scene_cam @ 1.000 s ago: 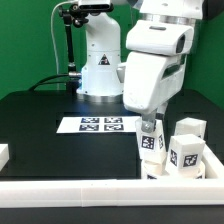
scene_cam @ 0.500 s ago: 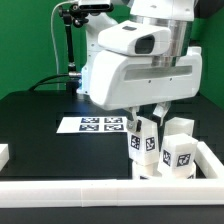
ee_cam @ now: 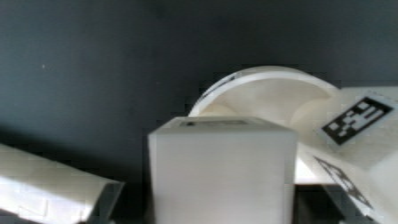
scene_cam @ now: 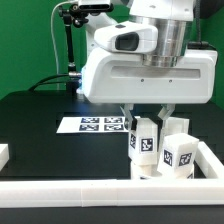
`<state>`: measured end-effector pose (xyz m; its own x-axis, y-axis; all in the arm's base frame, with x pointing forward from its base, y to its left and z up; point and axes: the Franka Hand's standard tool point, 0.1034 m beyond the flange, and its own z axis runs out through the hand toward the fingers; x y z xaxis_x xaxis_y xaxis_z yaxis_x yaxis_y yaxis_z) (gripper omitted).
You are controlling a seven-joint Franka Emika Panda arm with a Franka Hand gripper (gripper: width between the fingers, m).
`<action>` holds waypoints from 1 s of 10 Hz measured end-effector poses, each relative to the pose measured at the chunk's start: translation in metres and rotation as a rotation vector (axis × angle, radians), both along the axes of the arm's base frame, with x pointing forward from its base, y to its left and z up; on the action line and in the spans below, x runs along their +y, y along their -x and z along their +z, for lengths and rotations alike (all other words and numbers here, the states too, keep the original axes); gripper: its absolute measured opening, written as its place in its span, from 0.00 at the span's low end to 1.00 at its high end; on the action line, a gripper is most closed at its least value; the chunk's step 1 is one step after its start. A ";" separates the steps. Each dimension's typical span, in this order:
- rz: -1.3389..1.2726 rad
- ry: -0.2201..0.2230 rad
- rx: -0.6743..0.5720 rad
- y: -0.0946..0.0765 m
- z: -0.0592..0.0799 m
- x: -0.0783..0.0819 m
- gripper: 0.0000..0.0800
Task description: Assemble stool
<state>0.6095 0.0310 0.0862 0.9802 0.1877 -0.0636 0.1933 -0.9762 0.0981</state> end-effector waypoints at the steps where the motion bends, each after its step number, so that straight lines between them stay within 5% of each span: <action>1: -0.086 0.004 -0.009 0.000 0.000 0.000 0.42; 10: -0.861 -0.092 -0.036 0.000 -0.003 0.000 0.42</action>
Offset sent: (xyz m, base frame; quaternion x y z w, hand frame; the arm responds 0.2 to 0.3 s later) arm -0.0098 -0.0037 -0.0024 0.0452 -0.0234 0.2583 0.9647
